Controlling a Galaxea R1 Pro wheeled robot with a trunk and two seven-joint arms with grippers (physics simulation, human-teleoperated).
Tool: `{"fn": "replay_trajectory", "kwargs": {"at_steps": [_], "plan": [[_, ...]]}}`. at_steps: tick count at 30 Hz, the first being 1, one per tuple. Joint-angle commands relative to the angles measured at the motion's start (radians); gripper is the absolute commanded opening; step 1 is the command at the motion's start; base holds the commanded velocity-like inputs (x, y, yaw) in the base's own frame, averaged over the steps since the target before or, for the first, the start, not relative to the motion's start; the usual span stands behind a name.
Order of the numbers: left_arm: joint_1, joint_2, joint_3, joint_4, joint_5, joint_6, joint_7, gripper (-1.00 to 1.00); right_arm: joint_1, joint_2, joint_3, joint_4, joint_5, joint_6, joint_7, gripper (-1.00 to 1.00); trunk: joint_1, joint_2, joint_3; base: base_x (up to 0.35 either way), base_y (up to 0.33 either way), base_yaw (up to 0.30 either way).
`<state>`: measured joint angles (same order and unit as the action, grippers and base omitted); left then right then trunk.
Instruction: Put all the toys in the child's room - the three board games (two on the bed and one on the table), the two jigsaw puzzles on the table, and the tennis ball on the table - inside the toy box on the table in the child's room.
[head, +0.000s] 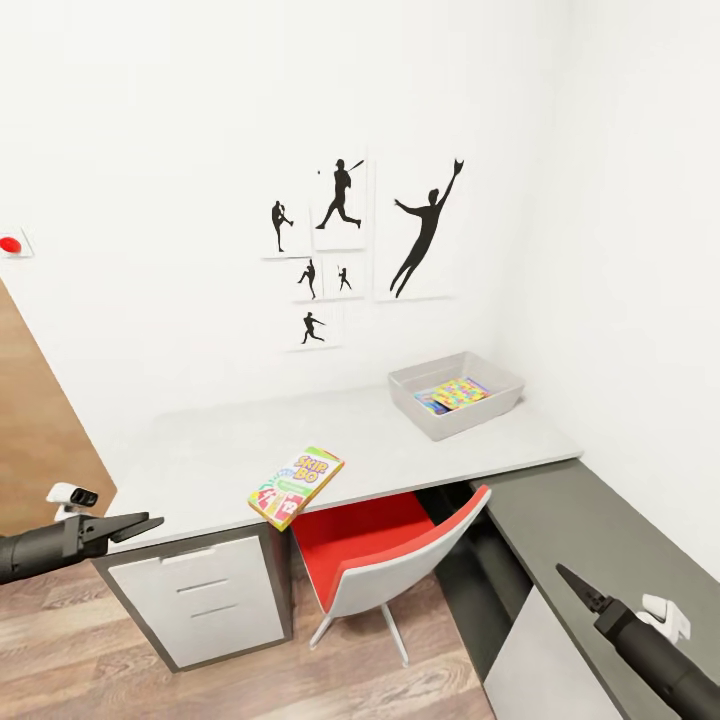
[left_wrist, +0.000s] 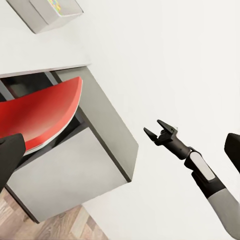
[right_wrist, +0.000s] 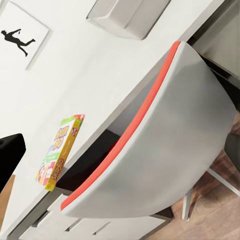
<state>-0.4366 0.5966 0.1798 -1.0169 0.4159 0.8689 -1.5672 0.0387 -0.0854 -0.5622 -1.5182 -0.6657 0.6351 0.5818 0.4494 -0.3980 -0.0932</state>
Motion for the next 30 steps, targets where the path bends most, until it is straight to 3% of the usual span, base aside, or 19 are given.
{"fn": "replay_trajectory", "kwargs": {"at_steps": [1, 11, 18, 22, 27, 30], "plan": [[-0.001, 0.0, 0.0, 0.0, 0.0, 0.01, -0.004, 1.0, 0.0, 0.0, -0.001, -0.001, -0.006, 0.008, 0.0, 1.0, 0.001, -0.002, -0.002, 0.0, 0.0, 0.0], [-0.001, 0.0, 0.0, 0.0, 0.0, 0.011, -0.004, 1.0, 0.0, 0.0, 0.016, -0.002, -0.005, 0.008, 0.0, 1.0, 0.001, -0.002, -0.002, 0.0, 0.0, 0.0], [-0.001, 0.0, -0.002, 0.006, 0.0, 0.01, -0.004, 1.0, -0.001, -0.003, 0.079, -0.02, -0.003, 0.022, -0.002, 1.0, 0.001, -0.002, -0.002, 0.0, 0.0, 0.0], [-0.001, -0.006, -0.002, 0.014, 0.0, 0.01, 0.029, 1.0, -0.003, -0.011, 0.121, -0.054, -0.002, 0.079, -0.004, 1.0, 0.001, -0.002, -0.002, 0.0, 0.0, 0.0], [-0.004, -0.044, -0.003, 0.019, 0.0, 0.012, 0.099, 1.0, -0.006, -0.017, 0.131, -0.071, 0.0, 0.163, -0.005, 1.0, 0.001, -0.002, -0.002, 0.0, 0.0, 0.0], [-0.007, -0.082, -0.003, 0.02, -0.001, 0.013, 0.168, 1.0, -0.01, -0.024, 0.131, -0.075, 0.0, 0.205, -0.005, 1.0, 0.001, -0.002, -0.002, 0.0, 0.0, 0.0]]}}
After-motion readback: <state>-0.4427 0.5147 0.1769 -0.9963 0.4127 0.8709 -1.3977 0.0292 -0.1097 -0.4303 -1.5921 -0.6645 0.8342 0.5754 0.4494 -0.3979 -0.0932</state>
